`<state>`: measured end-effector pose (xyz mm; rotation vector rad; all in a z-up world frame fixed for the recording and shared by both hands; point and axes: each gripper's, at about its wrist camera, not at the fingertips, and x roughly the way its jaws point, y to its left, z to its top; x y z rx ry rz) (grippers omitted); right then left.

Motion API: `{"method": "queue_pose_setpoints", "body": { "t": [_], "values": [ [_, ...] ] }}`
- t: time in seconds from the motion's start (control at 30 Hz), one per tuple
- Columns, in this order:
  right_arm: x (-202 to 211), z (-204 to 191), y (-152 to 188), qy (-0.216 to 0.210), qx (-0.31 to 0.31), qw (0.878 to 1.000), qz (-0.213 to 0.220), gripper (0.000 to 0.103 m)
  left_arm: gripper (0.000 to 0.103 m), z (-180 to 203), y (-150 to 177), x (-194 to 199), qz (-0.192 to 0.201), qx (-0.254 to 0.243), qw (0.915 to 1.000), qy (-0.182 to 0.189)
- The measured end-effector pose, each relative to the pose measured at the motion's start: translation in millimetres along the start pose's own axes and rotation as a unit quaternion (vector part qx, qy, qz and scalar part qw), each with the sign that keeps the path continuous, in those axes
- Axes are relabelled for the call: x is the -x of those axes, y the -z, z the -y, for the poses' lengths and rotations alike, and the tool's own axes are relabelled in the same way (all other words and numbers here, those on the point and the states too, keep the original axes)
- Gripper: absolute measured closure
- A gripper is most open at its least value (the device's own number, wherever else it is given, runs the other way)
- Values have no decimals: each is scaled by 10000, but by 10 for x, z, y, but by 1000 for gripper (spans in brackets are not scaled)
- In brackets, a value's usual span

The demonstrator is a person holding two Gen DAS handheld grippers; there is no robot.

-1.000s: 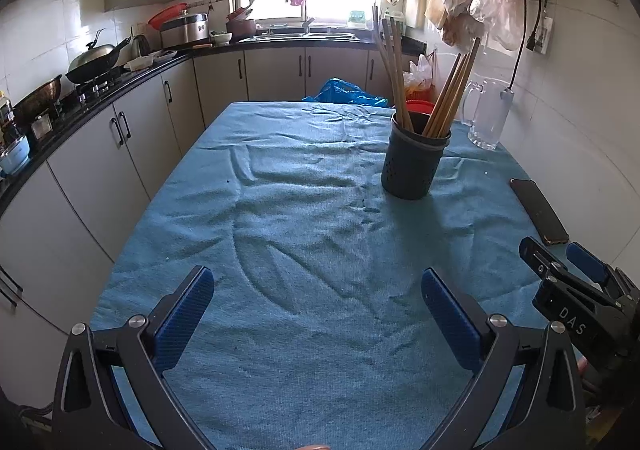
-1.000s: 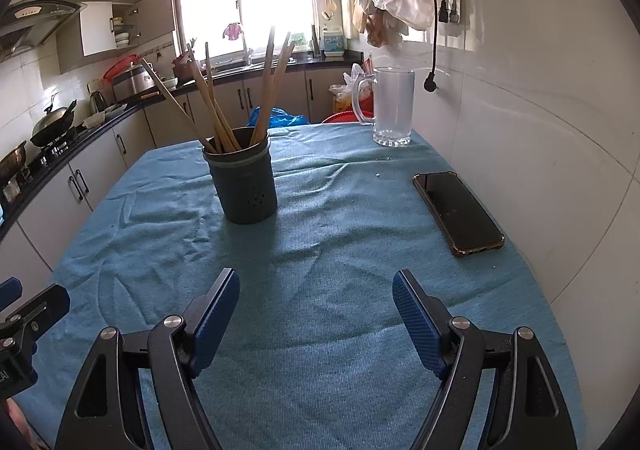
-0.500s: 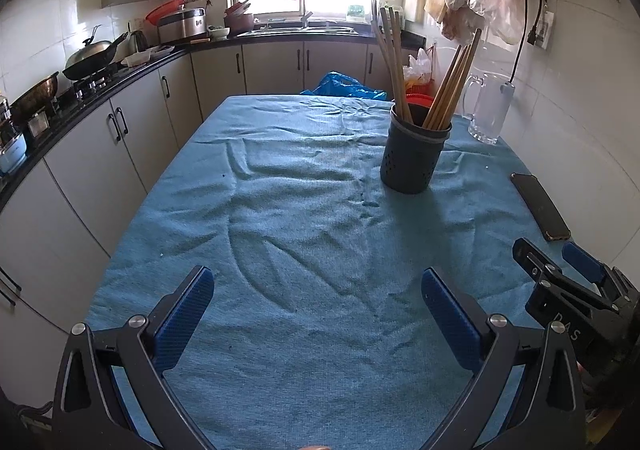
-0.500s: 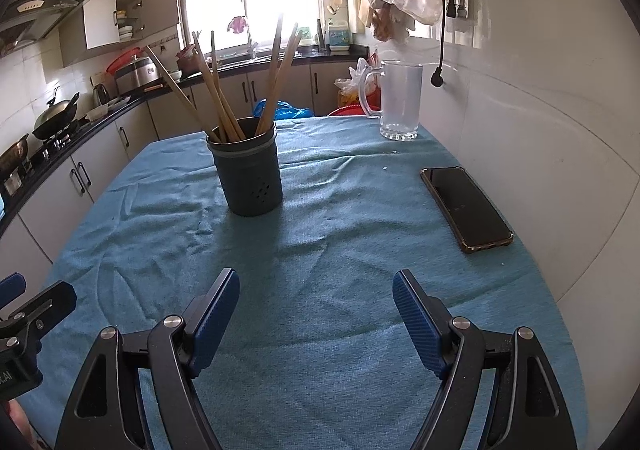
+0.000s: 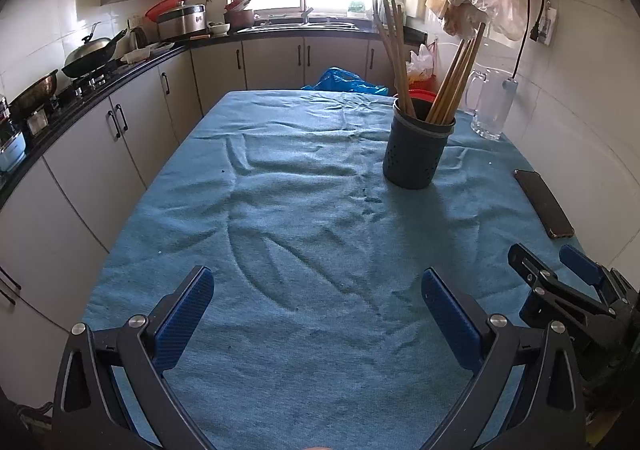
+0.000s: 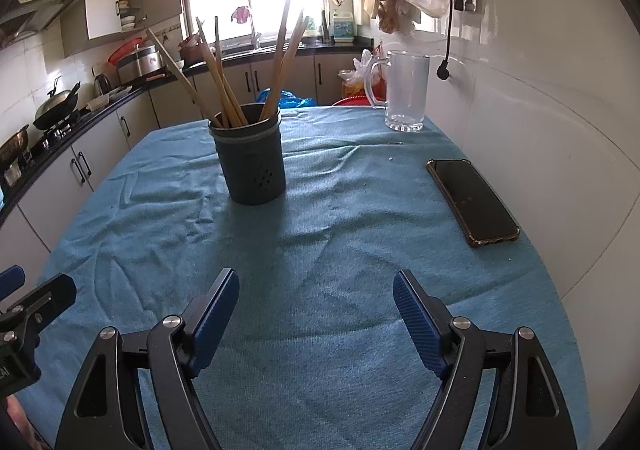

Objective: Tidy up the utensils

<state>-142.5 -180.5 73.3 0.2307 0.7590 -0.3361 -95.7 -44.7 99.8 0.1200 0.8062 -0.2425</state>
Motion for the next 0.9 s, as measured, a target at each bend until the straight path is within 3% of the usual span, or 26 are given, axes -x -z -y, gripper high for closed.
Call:
{"method": "queue_pose_setpoints", "body": {
  "t": [0.53,0.9],
  "values": [
    [-100,-22,20,71,151,9996,-212,19,0,-65,-17,-170,-28,0,9999,-156],
    [-276,111,15,283,92,9979,-576,19,0,-123,-31,-426,-289,54,9994,-160]
  ]
}}
